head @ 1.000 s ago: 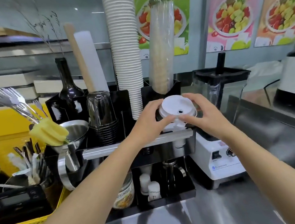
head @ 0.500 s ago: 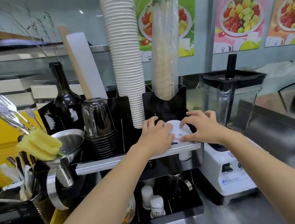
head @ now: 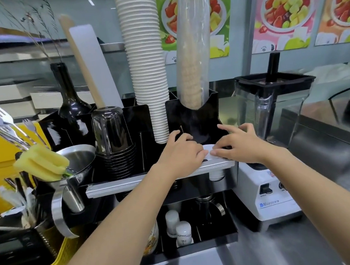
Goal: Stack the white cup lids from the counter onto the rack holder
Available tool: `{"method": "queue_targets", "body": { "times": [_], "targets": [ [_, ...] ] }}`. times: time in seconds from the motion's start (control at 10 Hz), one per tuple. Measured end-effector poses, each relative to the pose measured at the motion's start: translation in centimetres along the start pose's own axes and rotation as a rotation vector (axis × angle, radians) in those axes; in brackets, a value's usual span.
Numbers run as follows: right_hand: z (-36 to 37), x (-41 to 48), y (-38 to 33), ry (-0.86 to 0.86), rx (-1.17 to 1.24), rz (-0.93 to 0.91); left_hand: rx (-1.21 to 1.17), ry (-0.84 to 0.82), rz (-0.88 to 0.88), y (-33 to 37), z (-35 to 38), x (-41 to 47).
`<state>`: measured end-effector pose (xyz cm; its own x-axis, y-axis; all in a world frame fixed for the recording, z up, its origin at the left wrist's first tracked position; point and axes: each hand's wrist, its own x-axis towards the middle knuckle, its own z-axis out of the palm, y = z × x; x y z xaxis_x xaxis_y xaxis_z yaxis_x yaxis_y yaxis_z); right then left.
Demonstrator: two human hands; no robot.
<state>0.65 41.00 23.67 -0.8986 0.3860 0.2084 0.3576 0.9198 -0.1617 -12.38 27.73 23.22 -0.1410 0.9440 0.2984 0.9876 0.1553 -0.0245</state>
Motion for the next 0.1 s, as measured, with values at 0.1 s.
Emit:
{"method": "queue_targets", "body": {
  "times": [0.1],
  "targets": [
    [-0.49, -0.48, -0.35, 0.069, -0.049, -0.012, -0.004, 0.078, 0.003, -0.01, -0.21, -0.37]
  ]
}}
